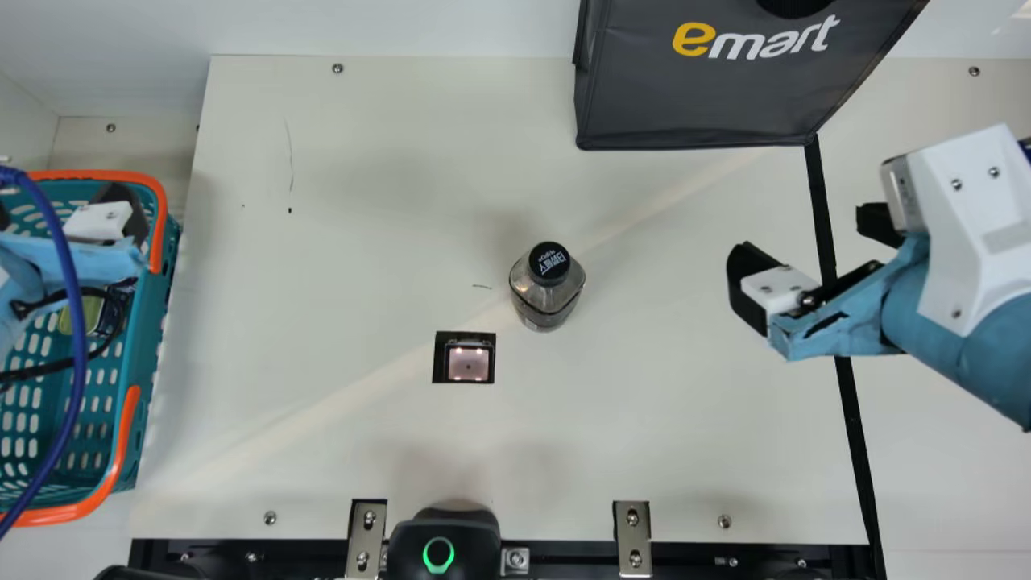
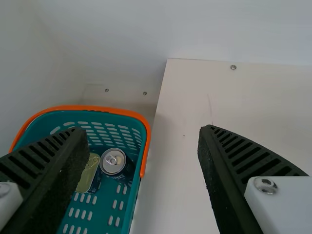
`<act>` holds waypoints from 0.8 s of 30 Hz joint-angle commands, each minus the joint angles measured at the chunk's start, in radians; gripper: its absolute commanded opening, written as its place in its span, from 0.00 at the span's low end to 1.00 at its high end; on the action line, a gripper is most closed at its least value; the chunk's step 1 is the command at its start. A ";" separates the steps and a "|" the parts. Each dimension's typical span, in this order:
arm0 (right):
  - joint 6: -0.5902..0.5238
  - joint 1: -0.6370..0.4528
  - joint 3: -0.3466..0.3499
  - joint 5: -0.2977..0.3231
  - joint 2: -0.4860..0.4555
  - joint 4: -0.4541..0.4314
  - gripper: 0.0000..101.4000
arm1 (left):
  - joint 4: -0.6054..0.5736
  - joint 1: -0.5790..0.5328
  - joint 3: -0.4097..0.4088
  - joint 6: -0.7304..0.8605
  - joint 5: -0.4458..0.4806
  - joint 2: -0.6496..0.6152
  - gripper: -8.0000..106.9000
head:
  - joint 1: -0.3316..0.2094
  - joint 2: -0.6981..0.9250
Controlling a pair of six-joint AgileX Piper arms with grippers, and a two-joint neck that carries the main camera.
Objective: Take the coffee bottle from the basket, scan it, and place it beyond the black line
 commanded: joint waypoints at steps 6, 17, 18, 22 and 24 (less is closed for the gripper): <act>0.081 0.142 0.008 -0.032 0.019 -0.062 0.90 | 0.000 0.000 0.000 0.000 0.000 0.000 0.85 | -0.026 -0.001; 0.197 0.313 0.028 -0.070 0.059 -0.153 0.90 | 0.000 0.000 0.000 0.000 0.000 0.000 0.85 | -0.026 -0.001; 0.206 0.324 0.030 -0.072 0.064 -0.160 0.90 | 0.000 0.000 0.000 0.000 0.000 0.000 0.85 | -0.026 -0.001; 0.232 0.361 0.035 -0.083 0.084 -0.177 0.90 | 0.000 0.000 0.000 0.000 0.000 0.000 0.85 | -0.026 -0.001; 0.242 0.376 0.037 -0.088 0.095 -0.183 0.90 | 0.000 0.000 0.000 0.000 0.000 0.000 0.85 | -0.026 -0.001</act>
